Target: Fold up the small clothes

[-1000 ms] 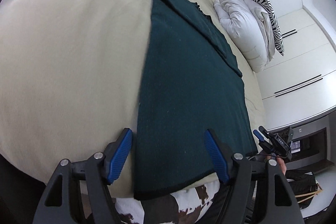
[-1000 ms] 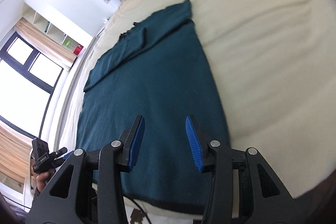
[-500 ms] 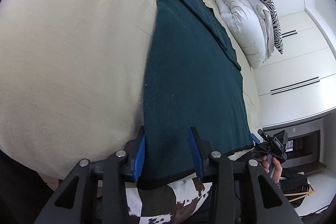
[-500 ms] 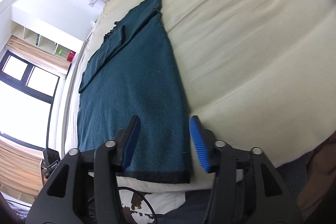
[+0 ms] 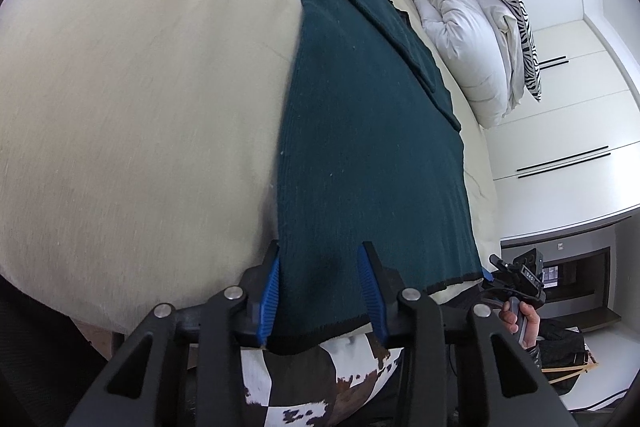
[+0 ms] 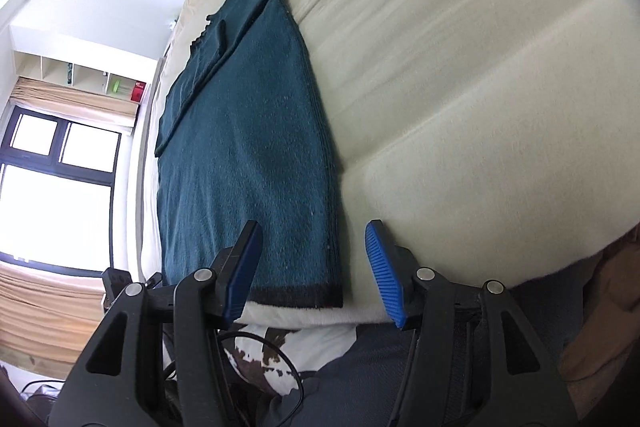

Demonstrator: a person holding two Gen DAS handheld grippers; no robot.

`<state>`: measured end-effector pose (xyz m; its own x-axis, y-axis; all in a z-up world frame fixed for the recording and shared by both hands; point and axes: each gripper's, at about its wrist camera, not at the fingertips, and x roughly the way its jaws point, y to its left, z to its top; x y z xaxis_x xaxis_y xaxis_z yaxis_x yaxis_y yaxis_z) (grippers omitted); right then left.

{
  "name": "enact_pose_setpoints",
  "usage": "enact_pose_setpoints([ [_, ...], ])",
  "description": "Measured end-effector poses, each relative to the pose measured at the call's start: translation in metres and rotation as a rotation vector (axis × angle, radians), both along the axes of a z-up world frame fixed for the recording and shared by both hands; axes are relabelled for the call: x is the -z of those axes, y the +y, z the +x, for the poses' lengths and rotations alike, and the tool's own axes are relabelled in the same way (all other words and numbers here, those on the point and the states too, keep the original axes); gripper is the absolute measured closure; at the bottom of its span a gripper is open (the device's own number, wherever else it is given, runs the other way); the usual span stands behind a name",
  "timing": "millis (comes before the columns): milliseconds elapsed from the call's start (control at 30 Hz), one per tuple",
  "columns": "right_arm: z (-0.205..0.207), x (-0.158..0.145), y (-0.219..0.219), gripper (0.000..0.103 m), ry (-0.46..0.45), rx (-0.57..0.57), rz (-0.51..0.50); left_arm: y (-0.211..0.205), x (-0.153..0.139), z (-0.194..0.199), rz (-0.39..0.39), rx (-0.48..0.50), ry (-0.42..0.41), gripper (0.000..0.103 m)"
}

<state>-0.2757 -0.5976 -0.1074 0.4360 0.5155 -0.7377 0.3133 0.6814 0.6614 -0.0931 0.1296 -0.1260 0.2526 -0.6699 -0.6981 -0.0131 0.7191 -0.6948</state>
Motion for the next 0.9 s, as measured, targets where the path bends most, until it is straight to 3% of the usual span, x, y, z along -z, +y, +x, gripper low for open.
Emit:
enact_pose_setpoints([
  [400, 0.001, 0.001, 0.018, 0.051, 0.002, -0.048, 0.015, 0.0, 0.002, -0.004, 0.0, 0.016, 0.002, 0.063],
  [467, 0.001, 0.0, 0.02, 0.052, 0.0, -0.055, 0.013, -0.001, 0.002, -0.005, 0.007, 0.019, 0.002, 0.067],
  [533, 0.001, 0.001, 0.021, 0.06, -0.002, -0.064, 0.01, 0.0, 0.002, -0.005, 0.011, 0.017, 0.002, 0.073],
  [633, 0.0, 0.004, 0.019, 0.076, 0.004, -0.059, 0.005, 0.002, 0.006, -0.007, 0.025, 0.009, 0.016, 0.091],
  [733, -0.001, 0.008, 0.017, 0.096, 0.01, -0.044, -0.012, 0.006, 0.006, -0.009, 0.025, 0.006, 0.015, 0.096],
  [900, -0.003, 0.004, 0.019, 0.097, -0.014, -0.043, -0.045, 0.003, -0.002, -0.013, 0.055, 0.027, -0.013, 0.097],
])
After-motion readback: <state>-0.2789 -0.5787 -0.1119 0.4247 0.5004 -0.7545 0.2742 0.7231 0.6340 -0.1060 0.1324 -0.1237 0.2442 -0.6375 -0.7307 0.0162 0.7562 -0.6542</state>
